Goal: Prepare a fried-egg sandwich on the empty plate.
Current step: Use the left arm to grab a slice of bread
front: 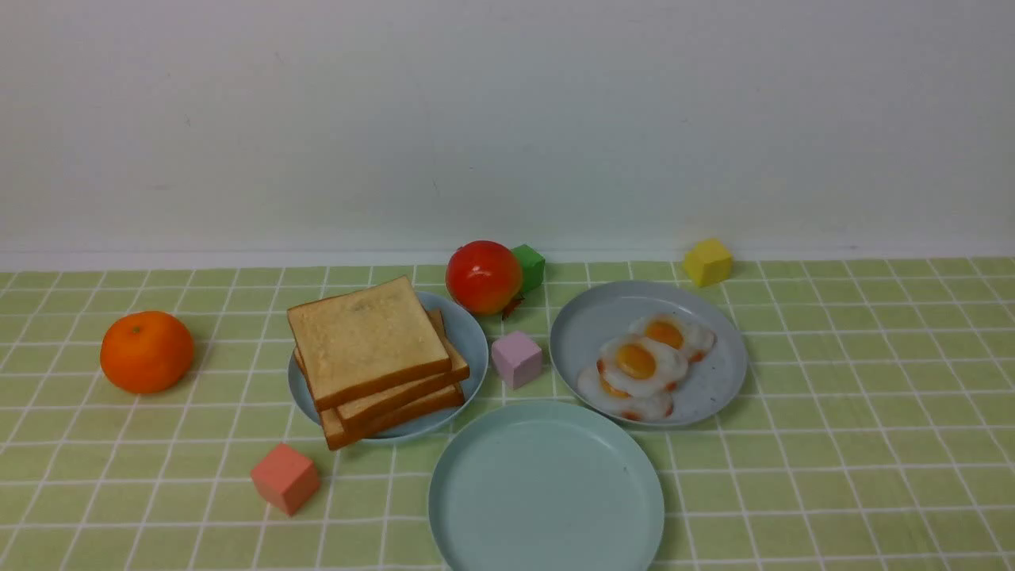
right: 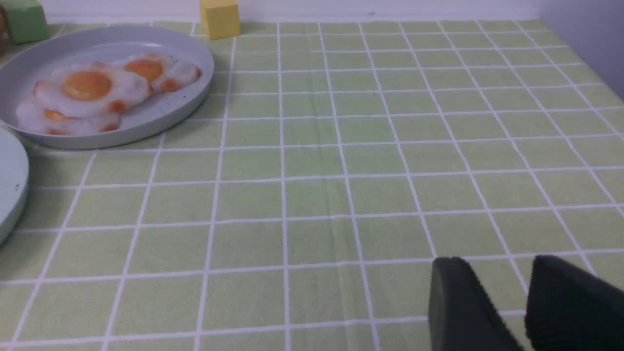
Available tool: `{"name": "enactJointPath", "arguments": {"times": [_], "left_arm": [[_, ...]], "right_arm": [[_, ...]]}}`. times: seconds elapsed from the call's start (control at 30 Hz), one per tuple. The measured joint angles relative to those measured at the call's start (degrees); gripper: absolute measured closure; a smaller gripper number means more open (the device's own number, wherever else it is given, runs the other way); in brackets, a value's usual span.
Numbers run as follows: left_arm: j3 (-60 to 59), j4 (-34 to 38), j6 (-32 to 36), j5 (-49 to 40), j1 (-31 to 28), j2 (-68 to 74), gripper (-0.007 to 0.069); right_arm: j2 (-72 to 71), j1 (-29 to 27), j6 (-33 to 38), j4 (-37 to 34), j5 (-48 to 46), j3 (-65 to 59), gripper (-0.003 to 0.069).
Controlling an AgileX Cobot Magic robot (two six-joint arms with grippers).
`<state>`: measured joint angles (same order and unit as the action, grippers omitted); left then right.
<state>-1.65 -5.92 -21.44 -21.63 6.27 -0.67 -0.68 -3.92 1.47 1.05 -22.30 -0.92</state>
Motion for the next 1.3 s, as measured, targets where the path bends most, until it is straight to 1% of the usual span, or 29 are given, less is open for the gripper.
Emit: {"name": "enactJointPath", "arguments": {"times": [0.5, 0.67, 0.83, 1.03, 1.3], "left_arm": [[0.0, 0.0, 0.0, 0.0, 0.0, 0.0, 0.0386], [0.0, -1.9, 0.0, 0.0, 0.0, 0.0, 0.0386], [0.0, -4.3, 0.0, 0.0, 0.0, 0.0, 0.0386], [0.0, -4.8, 0.0, 1.0, 0.0, 0.0, 0.0386], [0.0, -2.4, -0.1, 6.8, 0.0, 0.0, 0.0386]], "right_arm": [[0.0, 0.0, 0.0, 0.0, 0.0, 0.0, 0.0418], [0.0, 0.0, 0.0, 0.0, 0.0, 0.0, 0.0418], [0.0, 0.0, 0.1, 3.9, 0.0, 0.0, 0.0418], [0.0, 0.0, 0.1, 9.0, -0.1, 0.0, 0.0418], [0.0, 0.0, 0.1, 10.3, -0.1, 0.0, 0.0418]]}}
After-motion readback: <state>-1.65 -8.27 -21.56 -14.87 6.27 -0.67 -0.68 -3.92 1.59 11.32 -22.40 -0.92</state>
